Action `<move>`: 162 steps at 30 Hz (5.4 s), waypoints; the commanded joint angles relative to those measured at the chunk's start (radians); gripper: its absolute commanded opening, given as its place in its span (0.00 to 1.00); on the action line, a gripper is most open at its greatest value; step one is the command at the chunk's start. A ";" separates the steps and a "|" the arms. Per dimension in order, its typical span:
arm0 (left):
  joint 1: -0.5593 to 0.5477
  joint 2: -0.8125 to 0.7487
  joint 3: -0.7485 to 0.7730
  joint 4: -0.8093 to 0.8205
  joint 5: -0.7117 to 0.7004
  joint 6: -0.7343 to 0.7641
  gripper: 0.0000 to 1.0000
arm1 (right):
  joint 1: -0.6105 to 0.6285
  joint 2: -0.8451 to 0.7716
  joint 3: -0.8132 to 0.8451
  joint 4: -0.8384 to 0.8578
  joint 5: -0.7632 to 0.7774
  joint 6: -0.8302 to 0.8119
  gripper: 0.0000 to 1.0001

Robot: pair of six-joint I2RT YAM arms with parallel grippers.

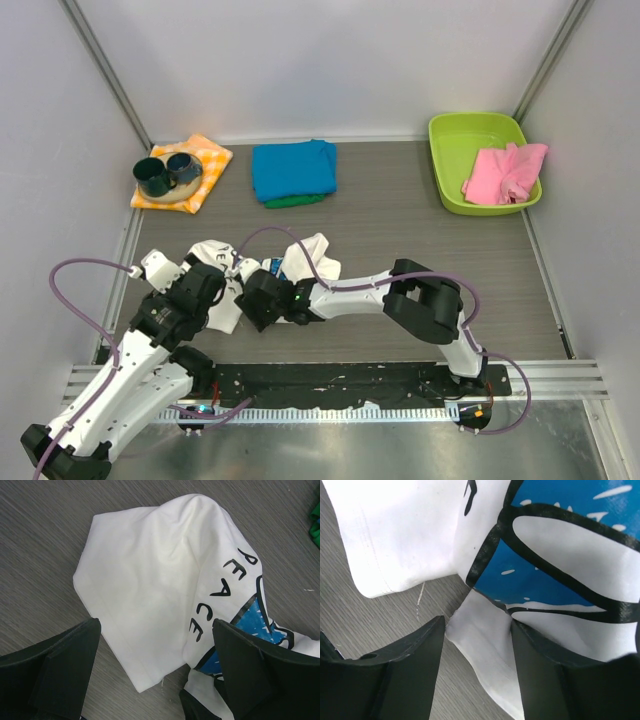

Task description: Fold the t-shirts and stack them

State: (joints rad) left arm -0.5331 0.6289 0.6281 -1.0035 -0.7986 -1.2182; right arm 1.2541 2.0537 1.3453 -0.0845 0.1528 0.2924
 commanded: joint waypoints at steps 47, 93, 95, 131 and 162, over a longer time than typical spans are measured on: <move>0.008 0.072 -0.018 0.290 0.289 0.261 1.00 | -0.309 -0.685 0.141 -0.747 0.242 -0.044 0.01; -0.157 0.555 0.054 0.566 0.564 0.315 0.86 | -0.171 -0.928 -0.480 -0.627 0.404 0.257 0.80; -0.218 0.595 0.088 0.591 0.550 0.284 0.85 | -0.228 -0.920 -0.503 -0.566 0.352 0.234 0.79; -0.322 0.707 0.216 0.539 0.314 0.203 0.00 | -0.573 -0.592 -0.543 -0.232 0.330 0.208 0.01; 0.028 0.319 0.262 0.269 0.317 0.332 1.00 | -0.653 -0.740 -0.106 -0.612 0.435 0.125 0.87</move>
State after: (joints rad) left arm -0.5251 1.0271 0.8829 -0.7551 -0.4858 -0.8555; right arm 0.5999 1.3769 1.2659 -0.6468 0.5751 0.3973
